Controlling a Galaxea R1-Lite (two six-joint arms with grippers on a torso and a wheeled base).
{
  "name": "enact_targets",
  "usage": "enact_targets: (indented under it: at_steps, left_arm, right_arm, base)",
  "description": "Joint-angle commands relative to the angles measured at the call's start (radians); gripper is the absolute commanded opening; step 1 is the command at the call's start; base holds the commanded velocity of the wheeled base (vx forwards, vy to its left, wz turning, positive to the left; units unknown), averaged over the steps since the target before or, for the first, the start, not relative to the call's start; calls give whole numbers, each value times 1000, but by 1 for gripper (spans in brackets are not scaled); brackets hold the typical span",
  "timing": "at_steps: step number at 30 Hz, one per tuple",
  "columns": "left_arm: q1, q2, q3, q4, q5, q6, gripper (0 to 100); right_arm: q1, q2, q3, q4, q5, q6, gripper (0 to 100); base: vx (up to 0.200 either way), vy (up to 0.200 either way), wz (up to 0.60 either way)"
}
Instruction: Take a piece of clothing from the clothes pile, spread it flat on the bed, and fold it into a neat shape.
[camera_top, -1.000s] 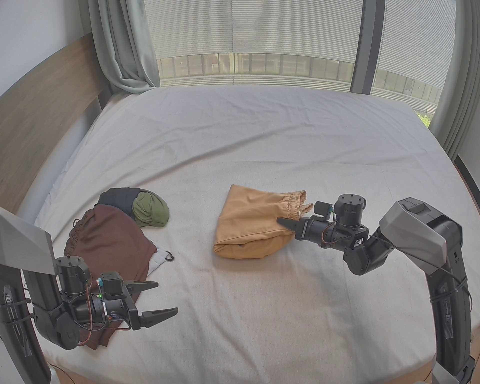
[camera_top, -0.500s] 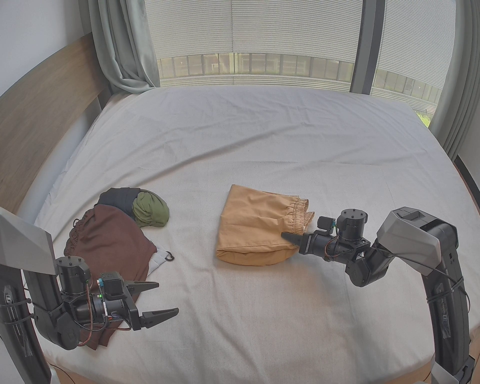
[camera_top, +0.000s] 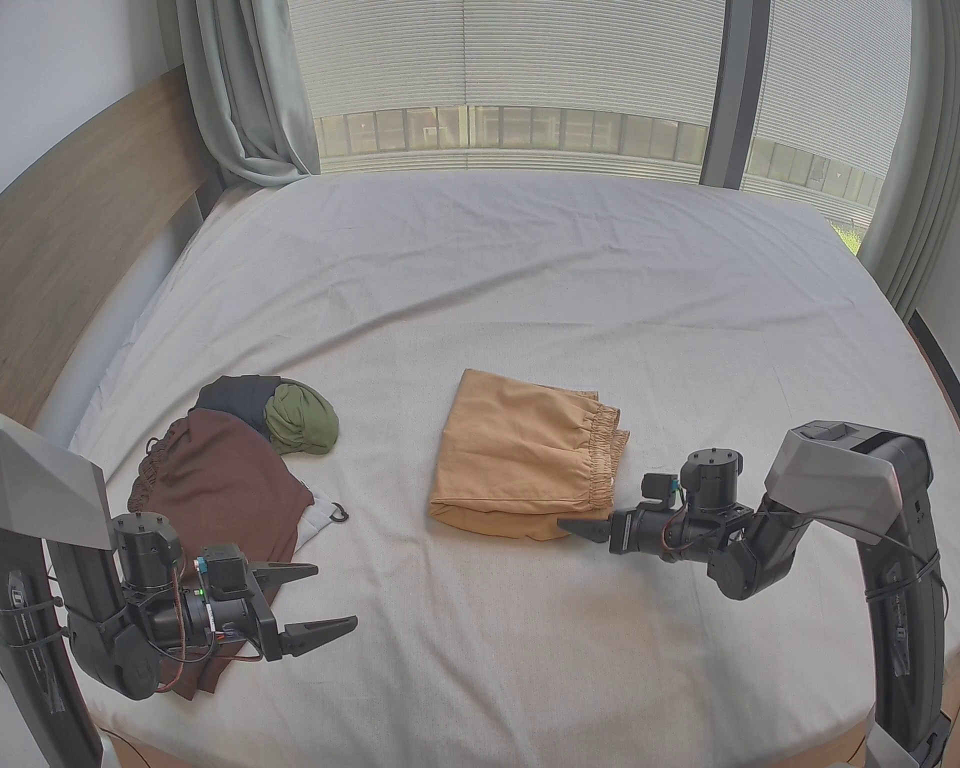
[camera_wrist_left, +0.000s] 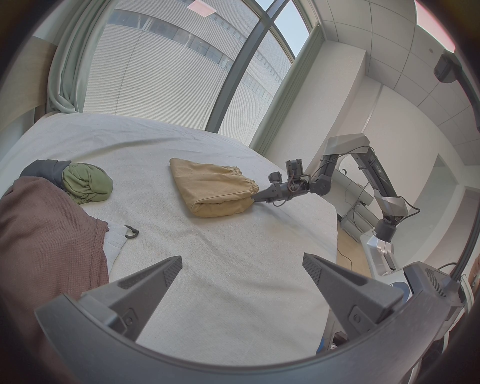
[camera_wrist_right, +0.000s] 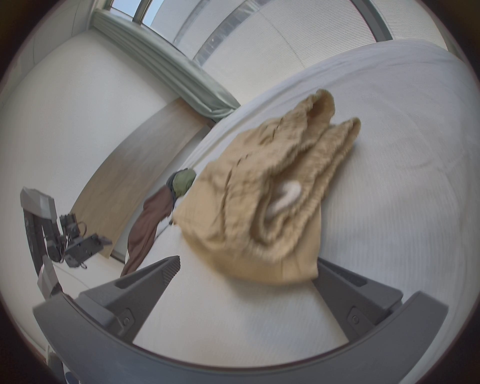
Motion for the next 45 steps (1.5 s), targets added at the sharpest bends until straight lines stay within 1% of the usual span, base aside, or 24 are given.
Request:
enact_targets:
  at_steps: [1,5,8,10,14,15,19,21,28,32,37,41,45]
  left_arm:
    - [0,3,-2,-1,0,-1,100]
    - [0,1,-2,1,0,-1,100]
    - [1,1,-2,1,0,1,100]
    - [4,1,-2,-1,0,1,100]
    - [4,1,-2,-1,0,1,100]
    - [3,1,-2,-1,0,1,100]
    - [4,1,-2,-1,0,1,100]
    - [4,1,-4,1,0,1,100]
    - [4,3,-5,-1,0,1,100]
    - [4,3,-4,1,0,1,100]
    - [4,4,-4,-1,0,1,100]
    - [4,4,-5,1,0,1,100]
    - [6,4,-5,1,-2,1,100]
  right_arm:
    - [49,-71,146,15,2,-67,100]
    - [112,-114,189,12,2,-70,100]
    - [133,-136,192,9,2,-67,100]
    - [161,-175,182,7,13,-54,100]
    - [173,-197,120,-2,15,-19,100]
    - [173,-198,88,-11,15,6,100]
    - [159,-191,-13,-50,4,93,100]
    - [144,-183,-52,-45,1,108,100]
    - [61,-93,-119,-41,1,110,100]
    - [38,-51,-127,-47,-1,108,100]
    - [29,-4,-127,-48,-2,105,100]
    - [26,50,-134,-62,-37,88,100]
    - [26,65,-141,-93,-41,85,100]
  base:
    - [0,0,0]
    - [0,0,0]
    - [0,0,0]
    - [0,0,0]
    - [0,0,0]
    - [0,0,0]
    - [0,0,0]
    - [0,0,0]
    - [0,0,0]
    - [0,0,0]
    - [0,0,0]
    - [0,0,0]
    - [0,0,0]
